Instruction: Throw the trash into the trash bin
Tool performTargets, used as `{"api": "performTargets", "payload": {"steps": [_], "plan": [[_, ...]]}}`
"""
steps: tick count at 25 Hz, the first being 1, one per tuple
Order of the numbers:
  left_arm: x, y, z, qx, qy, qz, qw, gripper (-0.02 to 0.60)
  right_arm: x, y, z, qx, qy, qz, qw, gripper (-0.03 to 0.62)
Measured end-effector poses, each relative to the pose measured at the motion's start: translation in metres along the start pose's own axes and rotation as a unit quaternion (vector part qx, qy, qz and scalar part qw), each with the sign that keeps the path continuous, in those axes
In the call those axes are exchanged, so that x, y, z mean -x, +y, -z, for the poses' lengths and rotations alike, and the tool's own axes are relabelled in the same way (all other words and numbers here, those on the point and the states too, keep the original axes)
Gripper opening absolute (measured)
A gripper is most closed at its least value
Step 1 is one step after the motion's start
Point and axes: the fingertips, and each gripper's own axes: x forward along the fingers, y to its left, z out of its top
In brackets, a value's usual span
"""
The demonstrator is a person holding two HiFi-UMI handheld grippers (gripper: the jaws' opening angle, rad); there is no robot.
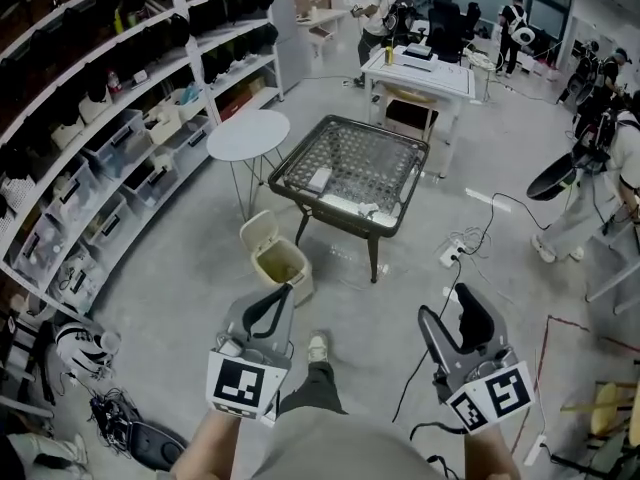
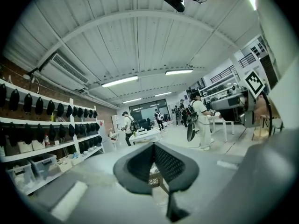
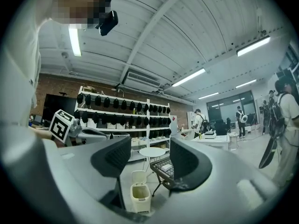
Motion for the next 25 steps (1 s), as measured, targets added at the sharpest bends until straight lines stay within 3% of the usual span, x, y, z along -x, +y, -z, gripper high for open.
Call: {"api": "performTargets", "payload": {"steps": [3, 8, 13, 19, 25], "plan": [[-0.032, 0.036, 0.009, -0.011, 0.01, 0.008, 0.9999, 0.002, -0.048, -0.01, 0.001, -0.003, 0.007, 0.005, 1.0, 0.264], [-0.094, 0.1, 0.004, 0.018, 0.003, 0.026, 0.9995, 0.002, -0.136, -0.03, -0.003, -0.006, 0.019, 0.02, 1.0, 0.265], [-0.156, 0.155, 0.006, 0.018, 0.011, 0.045, 0.9988, 0.002, -0.217, -0.052, -0.002, -0.01, 0.028, 0.033, 0.999, 0.265], [-0.219, 0.204, 0.012, 0.017, 0.015, 0.057, 0.9981, 0.002, -0.294, -0.073, 0.005, -0.009, 0.036, 0.038, 0.999, 0.265], [-0.254, 0.228, 0.02, 0.023, 0.02, 0.057, 0.9979, 0.002, -0.335, -0.097, 0.01, -0.003, 0.046, 0.048, 0.998, 0.265]]}}
